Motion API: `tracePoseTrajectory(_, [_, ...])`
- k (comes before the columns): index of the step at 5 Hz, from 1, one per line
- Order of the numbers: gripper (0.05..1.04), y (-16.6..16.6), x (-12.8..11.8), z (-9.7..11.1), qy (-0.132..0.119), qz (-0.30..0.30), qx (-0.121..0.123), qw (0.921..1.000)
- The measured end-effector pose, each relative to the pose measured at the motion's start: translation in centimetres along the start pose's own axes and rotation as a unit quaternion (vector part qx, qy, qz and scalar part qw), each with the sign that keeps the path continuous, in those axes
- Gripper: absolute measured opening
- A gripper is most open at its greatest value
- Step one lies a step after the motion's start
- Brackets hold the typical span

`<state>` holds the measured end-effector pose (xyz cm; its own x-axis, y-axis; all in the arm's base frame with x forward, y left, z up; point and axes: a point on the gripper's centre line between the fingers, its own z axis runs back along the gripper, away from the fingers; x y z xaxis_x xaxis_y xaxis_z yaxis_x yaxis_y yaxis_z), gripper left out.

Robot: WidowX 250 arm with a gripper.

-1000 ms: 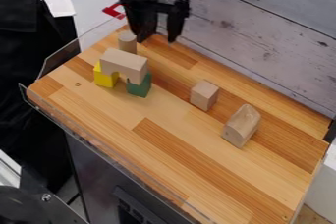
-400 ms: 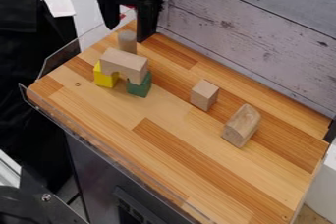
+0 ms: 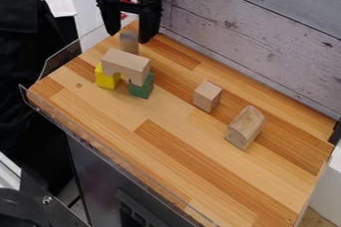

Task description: Put the cylinder on top of the cube in the middle of the table

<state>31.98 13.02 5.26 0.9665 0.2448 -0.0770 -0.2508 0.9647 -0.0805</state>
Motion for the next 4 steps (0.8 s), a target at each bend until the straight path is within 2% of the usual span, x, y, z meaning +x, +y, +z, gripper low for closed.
tracePoseTrajectory(2, [1.000,0.7,0.6,-0.9,0.020,0.002,0.003,0.9998])
tracePoseTrajectory(3, [0.968,1.0,0.6,-1.7,0.033,0.012,0.002,0.9994])
tracePoseTrajectory(4, [0.676,1.1,0.6,-2.7,0.046,0.021,0.000,0.9987])
